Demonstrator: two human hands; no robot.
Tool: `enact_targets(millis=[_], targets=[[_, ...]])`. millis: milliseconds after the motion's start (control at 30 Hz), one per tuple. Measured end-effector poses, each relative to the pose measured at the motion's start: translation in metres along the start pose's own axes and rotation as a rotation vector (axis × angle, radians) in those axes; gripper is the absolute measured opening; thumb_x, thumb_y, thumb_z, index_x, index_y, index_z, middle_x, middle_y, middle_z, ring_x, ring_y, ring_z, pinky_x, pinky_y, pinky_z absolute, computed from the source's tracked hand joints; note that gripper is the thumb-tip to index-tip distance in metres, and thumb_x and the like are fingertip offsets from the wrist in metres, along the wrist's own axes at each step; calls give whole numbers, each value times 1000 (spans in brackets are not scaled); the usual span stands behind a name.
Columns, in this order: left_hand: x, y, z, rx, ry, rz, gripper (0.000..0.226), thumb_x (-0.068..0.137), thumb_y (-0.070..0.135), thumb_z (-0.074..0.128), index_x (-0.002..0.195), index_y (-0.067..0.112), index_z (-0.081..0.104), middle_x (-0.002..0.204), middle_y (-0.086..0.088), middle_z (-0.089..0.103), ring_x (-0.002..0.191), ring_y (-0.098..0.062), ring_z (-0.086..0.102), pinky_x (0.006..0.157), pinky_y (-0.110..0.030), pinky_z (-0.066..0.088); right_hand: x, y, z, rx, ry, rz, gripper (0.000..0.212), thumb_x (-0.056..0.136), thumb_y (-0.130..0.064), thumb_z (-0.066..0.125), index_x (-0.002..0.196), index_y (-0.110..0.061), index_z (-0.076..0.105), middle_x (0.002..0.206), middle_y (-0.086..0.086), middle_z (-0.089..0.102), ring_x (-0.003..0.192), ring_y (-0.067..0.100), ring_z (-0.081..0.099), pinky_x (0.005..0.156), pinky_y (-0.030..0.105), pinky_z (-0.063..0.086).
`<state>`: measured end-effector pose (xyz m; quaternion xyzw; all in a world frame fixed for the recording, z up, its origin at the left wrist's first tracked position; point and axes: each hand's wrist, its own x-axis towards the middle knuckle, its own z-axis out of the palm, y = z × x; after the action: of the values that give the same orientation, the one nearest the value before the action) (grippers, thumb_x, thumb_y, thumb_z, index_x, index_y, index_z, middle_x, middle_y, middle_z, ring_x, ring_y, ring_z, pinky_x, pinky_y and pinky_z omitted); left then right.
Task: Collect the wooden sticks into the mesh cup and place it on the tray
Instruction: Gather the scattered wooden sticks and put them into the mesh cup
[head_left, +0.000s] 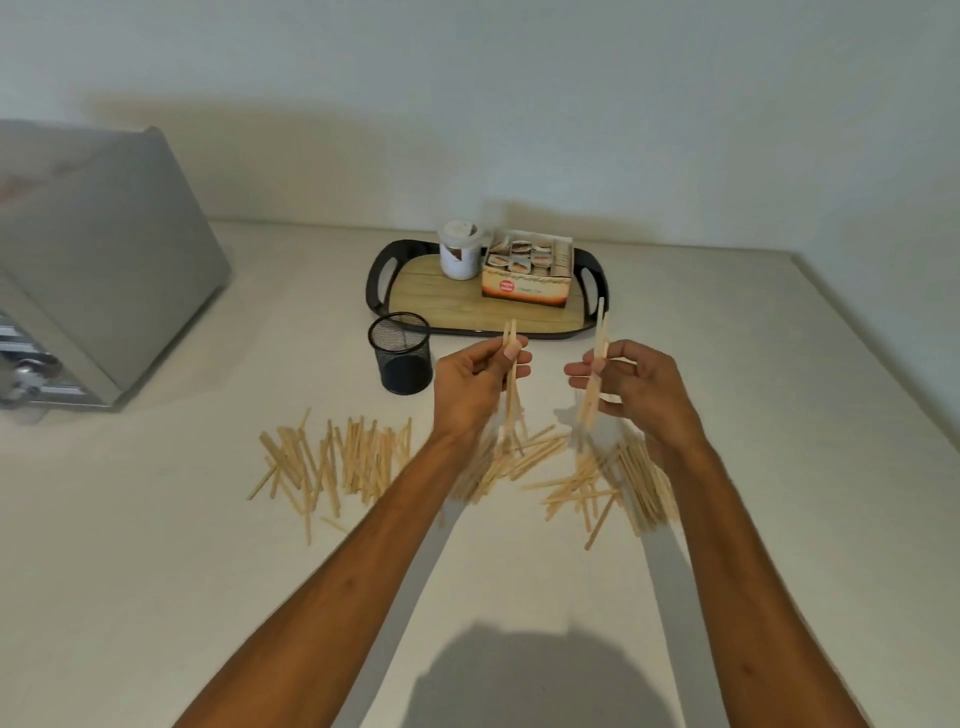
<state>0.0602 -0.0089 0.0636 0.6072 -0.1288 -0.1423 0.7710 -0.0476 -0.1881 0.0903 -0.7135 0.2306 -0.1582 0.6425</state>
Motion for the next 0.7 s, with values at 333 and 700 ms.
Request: enact_targets(millis=[333, 700], targets=[[49, 60, -77, -6, 183, 170, 32, 103, 10, 73, 130, -7, 74, 115, -23, 80, 99, -14, 77, 92, -27, 63, 52, -42, 119, 136, -105, -167, 17, 108, -7, 60, 121, 2, 67, 109, 13, 82, 104, 24, 80, 88, 36, 63], [105, 69, -123, -36, 258, 243, 30, 103, 12, 73, 129, -3, 76, 116, -22, 81, 96, -4, 80, 77, -9, 57, 107, -61, 207, 113, -129, -225, 13, 108, -8, 61, 113, -2, 70, 109, 11, 82, 107, 25, 79, 97, 50, 63]])
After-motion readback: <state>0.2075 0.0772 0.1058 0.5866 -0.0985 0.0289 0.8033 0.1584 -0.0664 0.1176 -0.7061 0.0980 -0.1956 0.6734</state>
